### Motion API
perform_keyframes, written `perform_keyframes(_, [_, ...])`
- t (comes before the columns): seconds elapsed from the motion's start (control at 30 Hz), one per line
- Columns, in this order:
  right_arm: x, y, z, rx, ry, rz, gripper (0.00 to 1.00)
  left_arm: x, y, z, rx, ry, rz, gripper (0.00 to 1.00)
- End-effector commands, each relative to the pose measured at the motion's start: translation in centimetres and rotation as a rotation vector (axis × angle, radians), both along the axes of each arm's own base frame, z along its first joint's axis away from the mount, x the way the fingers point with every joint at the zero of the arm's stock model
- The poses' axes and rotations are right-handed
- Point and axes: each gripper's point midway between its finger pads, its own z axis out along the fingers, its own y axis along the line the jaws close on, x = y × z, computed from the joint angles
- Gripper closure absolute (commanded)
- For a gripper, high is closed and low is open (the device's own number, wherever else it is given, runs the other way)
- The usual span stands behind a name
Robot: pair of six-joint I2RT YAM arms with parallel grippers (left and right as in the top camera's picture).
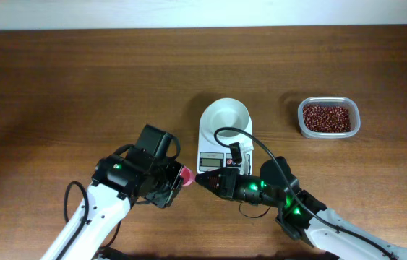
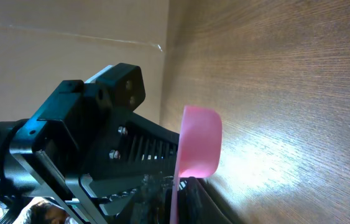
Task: Scoop and weigh 50g on scale
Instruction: 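Grasp the pink scoop with the right gripper, release with left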
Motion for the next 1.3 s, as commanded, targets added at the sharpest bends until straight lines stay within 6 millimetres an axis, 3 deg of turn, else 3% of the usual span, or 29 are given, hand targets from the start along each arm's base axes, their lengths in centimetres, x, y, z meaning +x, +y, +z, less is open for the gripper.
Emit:
perform_keyframes(0.0, [0.3, 0.4, 0.6, 0.006, -0.027, -0.006, 0.82, -0.6, -0.1, 0.1, -0.003, 0.015, -0.005, 1.0])
perform_keyframes(0.03, [0.3, 0.4, 0.6, 0.006, -0.027, -0.006, 0.78, -0.6, -0.1, 0.1, -0.002, 0.017, -0.005, 1.0])
perform_keyframes(0.17, [0.3, 0.4, 0.6, 0.006, -0.027, -0.006, 0.79, -0.6, 0.0, 0.1, -0.001, 0.016, -0.005, 1.0])
perform_keyframes(0.3, [0.1, 0.4, 0.6, 0.008, -0.025, 0.006, 0.9, -0.6, -0.1, 0.1, -0.002, 0.017, -0.005, 1.0])
perform_keyframes(0.53, [0.0, 0.5, 0.7, 0.009, -0.025, 0.009, 0.96, -0.6, 0.0, 0.1, -0.001, 0.017, -0.005, 1.0])
perform_keyframes(0.57, [0.0, 0.5, 0.7, 0.008, -0.028, 0.011, 0.96, -0.6, 0.0, 0.1, -0.001, 0.017, -0.005, 0.84])
perform_keyframes(0.6, [0.0, 0.4, 0.5, 0.004, -0.024, 0.011, 0.96, -0.6, 0.0, 0.1, -0.001, 0.017, -0.005, 0.77])
perform_keyframes(0.63, [-0.1, 0.4, 0.2, -0.01, -0.028, 0.015, 0.96, -0.6, 0.0, 0.1, -0.001, 0.016, -0.005, 0.79])
perform_keyframes(0.7, [-0.3, 0.3, -0.2, -0.025, -0.019, 0.025, 0.96, -0.6, 0.0, 0.1, -0.001, 0.016, -0.005, 1.0])
perform_keyframes(1.27, [-0.7, 0.4, -0.3, -0.024, -0.01, 0.046, 0.89, -0.4, 0.3, 0.0, 0.021, 0.005, 0.003, 1.0])
